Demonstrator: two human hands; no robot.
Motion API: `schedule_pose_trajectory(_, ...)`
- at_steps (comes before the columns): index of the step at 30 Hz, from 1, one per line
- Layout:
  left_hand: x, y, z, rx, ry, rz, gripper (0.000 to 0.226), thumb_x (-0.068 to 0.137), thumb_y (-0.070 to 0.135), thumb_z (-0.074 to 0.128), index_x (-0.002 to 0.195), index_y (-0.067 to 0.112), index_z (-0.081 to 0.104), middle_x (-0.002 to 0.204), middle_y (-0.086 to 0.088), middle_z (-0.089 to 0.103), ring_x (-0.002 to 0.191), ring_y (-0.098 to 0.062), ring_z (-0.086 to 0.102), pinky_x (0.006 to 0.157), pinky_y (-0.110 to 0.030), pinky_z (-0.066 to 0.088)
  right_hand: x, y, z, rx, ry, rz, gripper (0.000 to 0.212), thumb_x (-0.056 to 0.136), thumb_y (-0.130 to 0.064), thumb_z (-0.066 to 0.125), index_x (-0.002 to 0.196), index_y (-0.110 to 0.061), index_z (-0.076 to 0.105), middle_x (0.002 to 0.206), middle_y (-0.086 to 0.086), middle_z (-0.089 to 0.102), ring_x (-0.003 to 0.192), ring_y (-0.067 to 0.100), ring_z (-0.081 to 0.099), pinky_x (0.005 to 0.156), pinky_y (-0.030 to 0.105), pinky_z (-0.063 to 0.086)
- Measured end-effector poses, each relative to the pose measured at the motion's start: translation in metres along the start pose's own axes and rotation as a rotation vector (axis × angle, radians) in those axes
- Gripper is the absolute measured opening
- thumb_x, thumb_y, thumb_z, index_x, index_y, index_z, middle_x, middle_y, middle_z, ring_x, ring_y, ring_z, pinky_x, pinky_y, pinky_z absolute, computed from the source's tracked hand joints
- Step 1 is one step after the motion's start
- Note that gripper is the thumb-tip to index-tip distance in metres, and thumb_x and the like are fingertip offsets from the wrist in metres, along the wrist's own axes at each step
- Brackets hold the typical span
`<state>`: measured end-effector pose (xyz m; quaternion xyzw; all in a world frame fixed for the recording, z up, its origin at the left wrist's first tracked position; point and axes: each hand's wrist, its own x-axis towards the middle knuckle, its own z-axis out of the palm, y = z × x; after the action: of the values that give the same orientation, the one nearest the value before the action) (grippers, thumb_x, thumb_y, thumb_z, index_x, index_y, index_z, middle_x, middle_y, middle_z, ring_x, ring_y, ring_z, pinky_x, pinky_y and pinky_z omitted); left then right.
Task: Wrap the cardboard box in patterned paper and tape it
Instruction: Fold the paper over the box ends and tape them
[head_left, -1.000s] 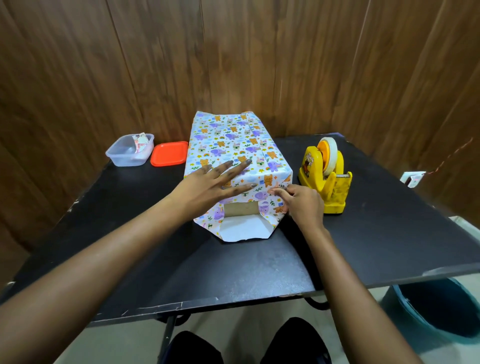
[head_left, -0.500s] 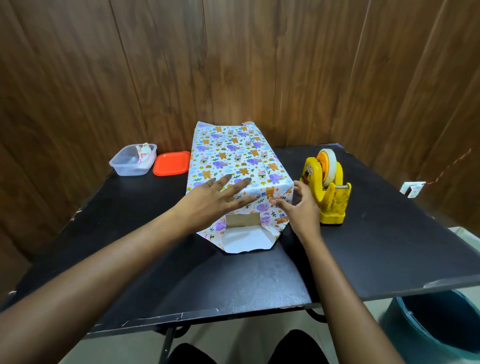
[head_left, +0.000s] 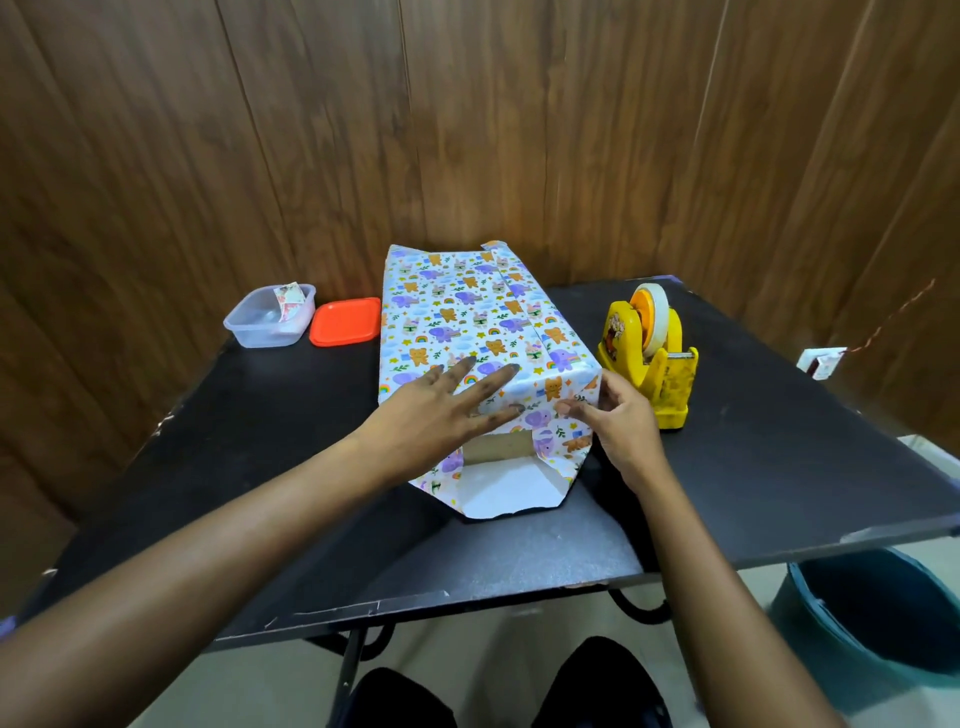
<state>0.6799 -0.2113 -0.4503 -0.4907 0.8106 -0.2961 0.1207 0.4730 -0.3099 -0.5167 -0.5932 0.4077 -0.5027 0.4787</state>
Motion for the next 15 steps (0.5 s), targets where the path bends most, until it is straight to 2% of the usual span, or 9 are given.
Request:
schedule_pose_trajectory(2,0.001,0.003,0.001,0.032,-0.072,-0.012,0.080,0.088,0.000,0.050,0.149,0.034,0.011,0.155,-0.006,-0.018,0.140,-0.044,0.016,0.104,-0.046,0.036,0.003,-0.003,0.003,-0.040,-0.011,-0.012,0.046,0.070,-0.006,0.079,0.113,-0.009,0.062,0.105,0.007,0.071,0.098,0.022,0.068,0.083,0.045,0.056)
schedule_pose_trajectory(4,0.001,0.006,-0.005,0.032,-0.157,-0.019,0.072,0.095,0.005,0.040,0.149,0.034,0.003,0.151,-0.005,-0.031,0.142,-0.044,0.005,0.109,-0.046,0.027,0.002,-0.003,0.005,-0.062,-0.006,-0.029,0.047,0.072,-0.005,0.078,0.115,-0.008,0.061,0.108,0.008,0.070,0.098,0.020,0.067,0.083,0.042,0.056)
schedule_pose_trajectory(8,0.003,0.008,-0.007,0.020,-0.182,-0.042,0.065,0.098,0.009,0.035,0.149,0.033,0.004,0.150,-0.006,-0.033,0.141,-0.045,0.003,0.111,-0.048,0.024,-0.003,0.000,0.006,-0.062,0.009,-0.032,0.053,0.071,-0.001,0.077,0.121,-0.007,0.059,0.110,0.006,0.069,0.101,0.018,0.067,0.084,0.041,0.056)
schedule_pose_trajectory(12,0.003,0.009,-0.005,0.031,-0.194,-0.047,0.066,0.098,0.008,0.036,0.149,0.034,0.004,0.145,-0.004,-0.039,0.141,-0.045,0.003,0.111,-0.048,0.024,-0.003,-0.004,0.001,-0.050,-0.044,-0.034,0.055,0.070,0.006,0.074,0.120,-0.009,0.058,0.113,0.006,0.068,0.105,0.018,0.065,0.088,0.045,0.054)
schedule_pose_trajectory(15,0.004,0.008,-0.006,0.018,-0.196,-0.056,0.066,0.098,0.008,0.036,0.149,0.034,0.004,0.151,-0.006,-0.031,0.141,-0.045,0.003,0.112,-0.048,0.024,-0.001,-0.025,-0.005,-0.169,-0.032,-0.074,0.060,0.077,0.004,0.071,0.132,-0.011,0.050,0.130,0.004,0.057,0.117,0.011,0.053,0.097,0.033,0.047)
